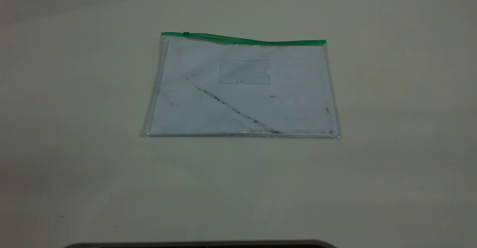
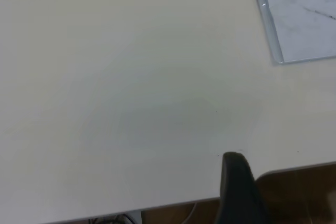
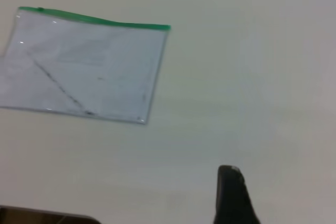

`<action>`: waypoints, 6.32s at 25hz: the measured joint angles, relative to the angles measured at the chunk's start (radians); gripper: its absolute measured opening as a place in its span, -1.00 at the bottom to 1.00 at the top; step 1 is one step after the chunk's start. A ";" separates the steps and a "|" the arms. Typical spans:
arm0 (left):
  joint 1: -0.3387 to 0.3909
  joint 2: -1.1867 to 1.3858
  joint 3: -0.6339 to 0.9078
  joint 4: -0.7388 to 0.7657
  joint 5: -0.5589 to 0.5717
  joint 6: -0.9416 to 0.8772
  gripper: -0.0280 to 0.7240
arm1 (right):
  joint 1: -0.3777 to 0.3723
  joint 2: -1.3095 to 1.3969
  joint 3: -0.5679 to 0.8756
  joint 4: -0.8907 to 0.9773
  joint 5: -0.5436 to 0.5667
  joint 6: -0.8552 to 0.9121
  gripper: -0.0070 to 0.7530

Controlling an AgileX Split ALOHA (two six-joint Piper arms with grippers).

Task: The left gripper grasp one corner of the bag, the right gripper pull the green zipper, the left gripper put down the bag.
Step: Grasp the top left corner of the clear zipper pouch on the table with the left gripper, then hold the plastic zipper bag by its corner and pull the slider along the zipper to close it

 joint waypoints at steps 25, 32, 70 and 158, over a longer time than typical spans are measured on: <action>0.000 1.224 -0.270 -0.096 -0.742 0.013 0.42 | 0.000 1.225 -0.143 0.667 -0.682 -0.899 0.31; 0.000 1.673 -0.489 -0.309 -0.731 0.283 0.42 | 0.077 1.589 -0.347 1.029 -0.704 -1.283 0.42; -0.017 2.759 -1.416 -1.107 -0.464 0.979 0.40 | 0.137 2.058 -0.719 1.193 -0.655 -1.434 0.42; -0.259 2.763 -1.745 -0.909 -0.129 1.706 -0.78 | 0.181 2.469 -0.998 1.488 -0.369 -2.049 -0.89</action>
